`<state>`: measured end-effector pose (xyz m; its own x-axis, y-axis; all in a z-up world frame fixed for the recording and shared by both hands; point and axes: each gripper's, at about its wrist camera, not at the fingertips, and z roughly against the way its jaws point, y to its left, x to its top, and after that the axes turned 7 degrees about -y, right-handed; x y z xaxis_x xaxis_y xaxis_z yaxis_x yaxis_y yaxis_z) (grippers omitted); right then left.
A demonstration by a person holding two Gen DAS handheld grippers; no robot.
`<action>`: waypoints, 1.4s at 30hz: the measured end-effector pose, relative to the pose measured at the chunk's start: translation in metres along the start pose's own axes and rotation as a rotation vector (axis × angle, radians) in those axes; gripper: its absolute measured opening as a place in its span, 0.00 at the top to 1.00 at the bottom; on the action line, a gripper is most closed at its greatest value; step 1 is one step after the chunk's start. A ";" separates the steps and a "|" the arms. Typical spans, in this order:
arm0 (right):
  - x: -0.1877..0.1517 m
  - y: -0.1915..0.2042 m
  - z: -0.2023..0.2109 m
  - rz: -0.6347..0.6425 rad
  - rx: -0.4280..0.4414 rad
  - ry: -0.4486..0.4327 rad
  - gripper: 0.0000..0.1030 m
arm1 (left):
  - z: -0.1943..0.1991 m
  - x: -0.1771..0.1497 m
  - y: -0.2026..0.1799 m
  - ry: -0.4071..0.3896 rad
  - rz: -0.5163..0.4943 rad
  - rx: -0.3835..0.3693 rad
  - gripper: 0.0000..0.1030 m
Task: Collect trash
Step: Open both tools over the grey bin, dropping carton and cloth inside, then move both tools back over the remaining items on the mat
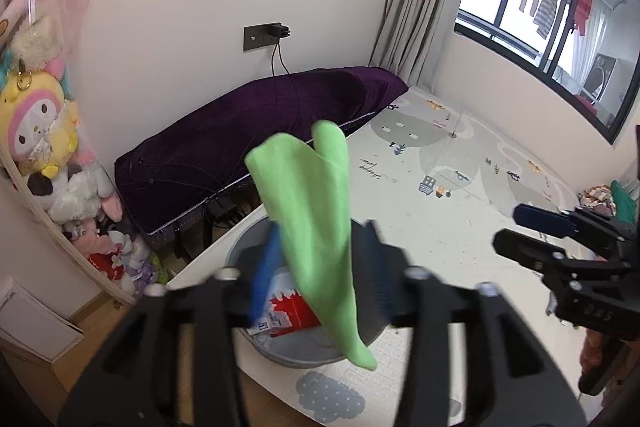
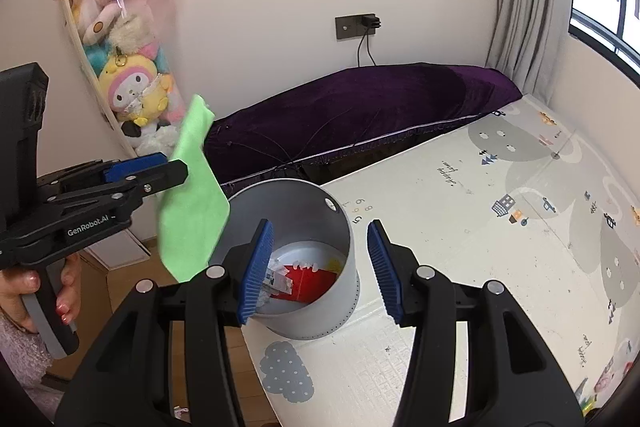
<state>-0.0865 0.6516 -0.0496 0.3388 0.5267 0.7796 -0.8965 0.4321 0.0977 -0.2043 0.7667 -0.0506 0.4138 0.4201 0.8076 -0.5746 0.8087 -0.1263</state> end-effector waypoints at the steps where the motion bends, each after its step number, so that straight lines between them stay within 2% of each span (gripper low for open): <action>1: -0.002 -0.003 0.003 -0.005 -0.011 -0.003 0.54 | 0.000 0.000 -0.001 -0.022 -0.001 0.001 0.21; 12: -0.025 -0.034 0.038 -0.085 -0.097 -0.012 0.54 | -0.008 0.001 -0.021 0.006 -0.016 -0.060 0.21; 20: -0.056 -0.065 0.075 -0.175 -0.196 -0.024 0.49 | -0.006 -0.013 -0.076 0.032 -0.096 -0.166 0.21; 25: -0.088 -0.100 0.114 -0.266 -0.291 -0.030 0.50 | -0.010 -0.026 -0.132 0.064 -0.167 -0.273 0.21; 31: -0.138 -0.149 0.183 -0.368 -0.409 -0.058 0.49 | 0.000 -0.042 -0.215 0.073 -0.256 -0.371 0.21; 36: -0.188 -0.194 0.254 -0.420 -0.483 -0.089 0.49 | 0.026 -0.065 -0.285 0.060 -0.296 -0.405 0.21; 42: -0.257 -0.251 0.350 -0.459 -0.502 -0.105 0.49 | 0.066 -0.110 -0.377 0.079 -0.308 -0.393 0.21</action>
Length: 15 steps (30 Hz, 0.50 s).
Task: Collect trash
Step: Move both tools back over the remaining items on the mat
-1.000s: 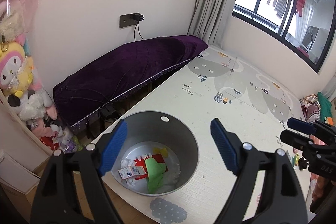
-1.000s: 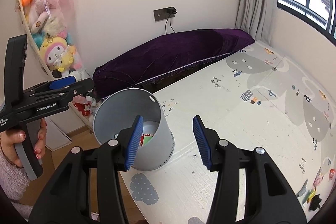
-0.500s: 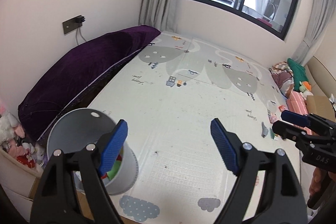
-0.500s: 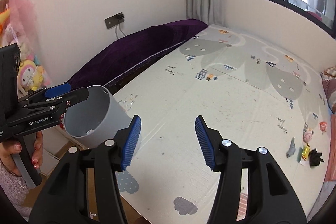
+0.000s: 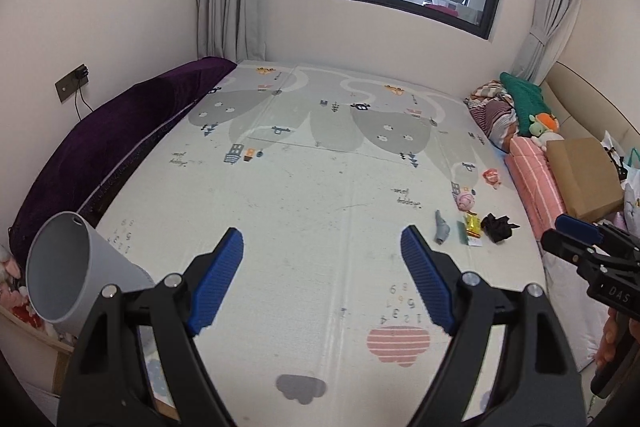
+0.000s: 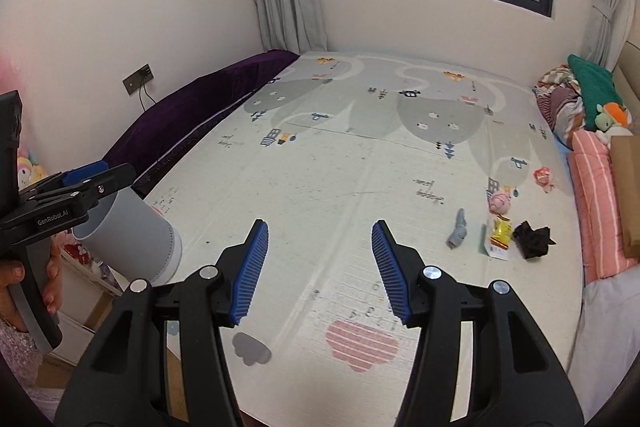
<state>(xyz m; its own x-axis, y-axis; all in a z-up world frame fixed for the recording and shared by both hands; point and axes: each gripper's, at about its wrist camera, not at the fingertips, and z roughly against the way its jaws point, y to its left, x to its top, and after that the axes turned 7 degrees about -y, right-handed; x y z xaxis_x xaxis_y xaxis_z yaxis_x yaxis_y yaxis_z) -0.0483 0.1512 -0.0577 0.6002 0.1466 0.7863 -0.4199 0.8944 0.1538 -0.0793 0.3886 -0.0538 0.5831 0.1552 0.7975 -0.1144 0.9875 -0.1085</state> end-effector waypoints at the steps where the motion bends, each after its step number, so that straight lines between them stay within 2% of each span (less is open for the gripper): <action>1: -0.003 -0.021 0.011 -0.007 -0.005 -0.004 0.48 | -0.002 -0.003 -0.019 0.003 0.003 -0.006 0.21; 4: -0.011 -0.078 0.035 -0.001 -0.051 0.002 0.47 | -0.007 -0.013 -0.076 0.025 -0.009 -0.007 0.21; 9: -0.025 -0.156 0.059 -0.020 -0.112 0.039 0.47 | -0.018 -0.026 -0.158 0.080 -0.049 -0.063 0.21; 15: -0.036 -0.224 0.067 -0.083 -0.179 0.047 0.47 | -0.046 -0.029 -0.223 0.126 -0.128 -0.129 0.21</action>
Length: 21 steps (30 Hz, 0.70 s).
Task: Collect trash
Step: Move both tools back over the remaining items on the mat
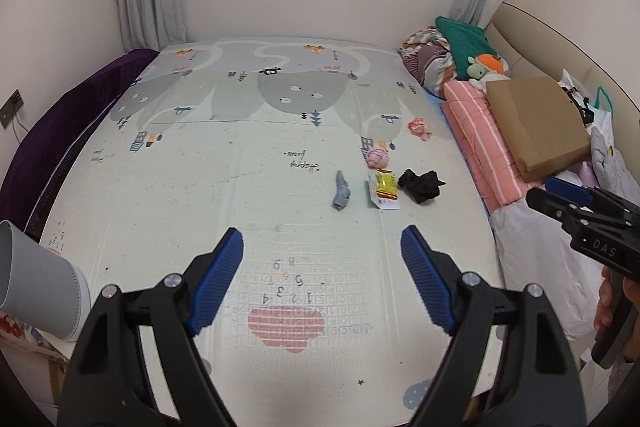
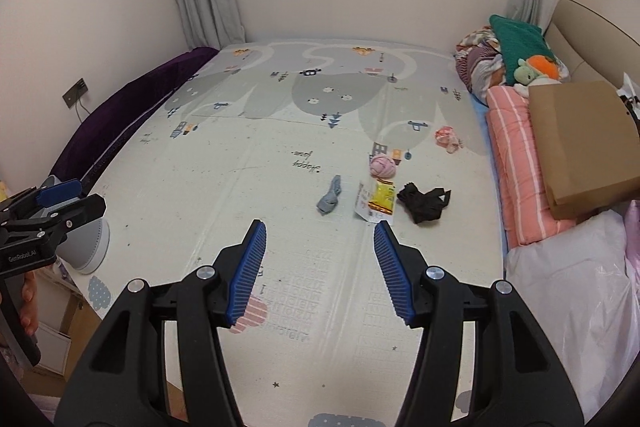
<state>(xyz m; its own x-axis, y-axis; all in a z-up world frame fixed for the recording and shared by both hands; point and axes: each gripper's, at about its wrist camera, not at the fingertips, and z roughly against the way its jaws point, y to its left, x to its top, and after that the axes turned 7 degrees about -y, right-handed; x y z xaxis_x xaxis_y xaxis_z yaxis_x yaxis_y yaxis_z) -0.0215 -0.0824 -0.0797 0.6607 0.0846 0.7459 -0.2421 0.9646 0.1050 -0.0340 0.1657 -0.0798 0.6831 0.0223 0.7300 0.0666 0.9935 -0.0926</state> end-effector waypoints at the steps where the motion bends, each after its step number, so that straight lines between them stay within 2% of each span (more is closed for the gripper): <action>1: 0.000 -0.008 -0.003 -0.011 -0.011 0.003 0.47 | -0.007 0.002 -0.008 0.003 -0.011 -0.010 0.21; 10: 0.004 -0.056 -0.044 -0.057 -0.111 0.037 0.45 | -0.085 0.026 -0.050 0.028 -0.058 -0.105 0.21; 13: 0.010 -0.069 -0.064 -0.069 -0.137 0.050 0.39 | -0.113 0.034 -0.058 0.038 -0.082 -0.112 0.21; 21: 0.016 -0.112 -0.137 -0.100 -0.154 0.090 0.34 | -0.196 0.043 -0.075 0.088 -0.087 -0.106 0.21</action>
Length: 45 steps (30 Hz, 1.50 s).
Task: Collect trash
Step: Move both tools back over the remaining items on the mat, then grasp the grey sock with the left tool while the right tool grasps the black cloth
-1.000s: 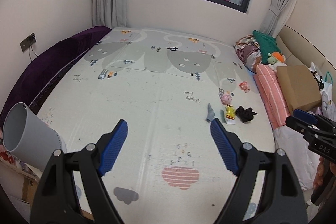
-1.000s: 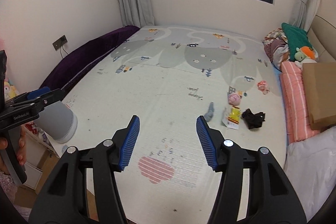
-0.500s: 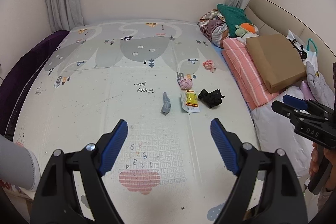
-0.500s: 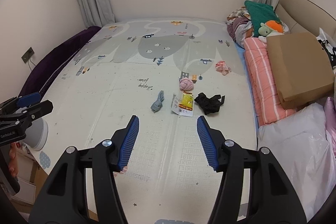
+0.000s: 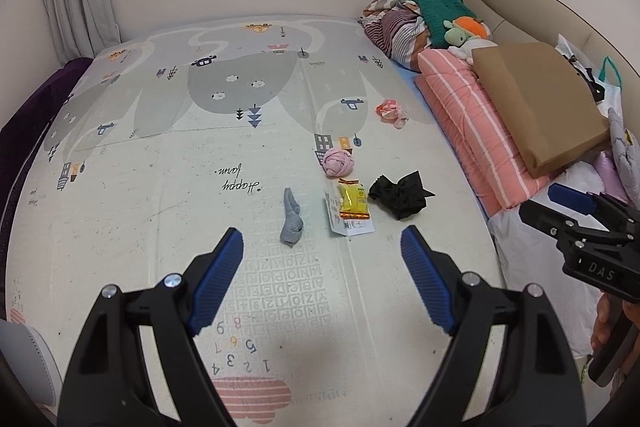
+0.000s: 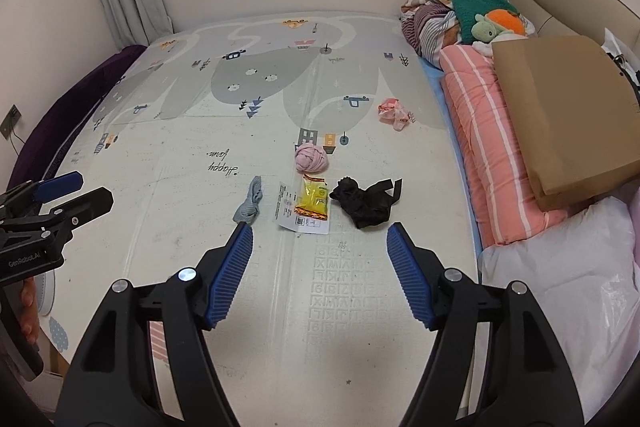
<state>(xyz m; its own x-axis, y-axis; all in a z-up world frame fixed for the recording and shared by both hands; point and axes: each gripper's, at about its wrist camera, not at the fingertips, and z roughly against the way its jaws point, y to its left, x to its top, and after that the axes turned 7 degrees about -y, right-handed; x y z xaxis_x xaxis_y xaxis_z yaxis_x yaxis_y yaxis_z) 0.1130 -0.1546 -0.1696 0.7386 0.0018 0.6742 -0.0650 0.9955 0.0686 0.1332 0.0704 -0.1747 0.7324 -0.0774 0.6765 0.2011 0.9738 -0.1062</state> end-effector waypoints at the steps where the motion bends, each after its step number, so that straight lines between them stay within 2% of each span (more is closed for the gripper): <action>1: 0.001 -0.004 -0.012 -0.001 0.003 0.007 0.34 | -0.012 0.001 0.000 0.004 0.001 0.007 0.21; 9: 0.006 -0.039 -0.137 0.016 -0.004 0.057 0.33 | -0.130 -0.015 0.012 0.081 0.009 0.077 0.21; 16: -0.009 -0.062 -0.233 -0.011 -0.038 0.116 0.33 | -0.222 -0.044 0.021 0.156 -0.011 0.116 0.21; 27: -0.049 -0.078 -0.319 -0.022 -0.049 0.210 0.33 | -0.317 -0.076 0.031 0.226 -0.064 0.117 0.21; 28: -0.052 -0.079 -0.324 -0.022 -0.046 0.213 0.33 | -0.323 -0.079 0.032 0.232 -0.061 0.115 0.24; 29: -0.054 -0.079 -0.327 -0.018 -0.047 0.213 0.33 | -0.329 -0.081 0.032 0.241 -0.056 0.105 0.34; 30: -0.055 -0.078 -0.330 -0.010 -0.046 0.210 0.36 | -0.335 -0.083 0.034 0.257 -0.046 0.088 0.41; 31: -0.056 -0.078 -0.331 0.000 -0.042 0.207 0.45 | -0.341 -0.085 0.035 0.273 -0.036 0.074 0.53; 32: -0.056 -0.077 -0.332 0.010 -0.037 0.206 0.46 | -0.344 -0.087 0.036 0.283 -0.022 0.061 0.63; 33: -0.056 -0.076 -0.333 0.019 -0.038 0.204 0.50 | -0.348 -0.088 0.037 0.288 -0.011 0.052 0.66; 35: -0.056 -0.074 -0.333 0.044 -0.045 0.202 0.57 | -0.350 -0.091 0.037 0.287 -0.007 0.044 0.69; 37: -0.055 -0.075 -0.333 0.040 -0.038 0.203 0.71 | -0.349 -0.091 0.036 0.287 -0.020 0.040 0.71; 38: -0.054 -0.077 -0.333 0.027 -0.029 0.206 0.72 | -0.349 -0.091 0.035 0.290 -0.025 0.037 0.73; 39: -0.053 -0.079 -0.332 0.017 -0.025 0.210 0.83 | -0.349 -0.090 0.036 0.293 -0.027 0.030 0.73; 45: -0.048 -0.082 -0.317 -0.033 -0.009 0.213 0.87 | -0.335 -0.082 0.037 0.290 -0.034 0.014 0.75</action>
<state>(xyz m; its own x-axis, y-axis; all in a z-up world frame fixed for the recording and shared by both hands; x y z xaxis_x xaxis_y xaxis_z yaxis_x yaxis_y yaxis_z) 0.2958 -0.2063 -0.4404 0.8654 -0.0118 0.5009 -0.0330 0.9962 0.0804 0.2987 0.0409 -0.4778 0.8811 -0.1658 0.4428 0.2211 0.9723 -0.0759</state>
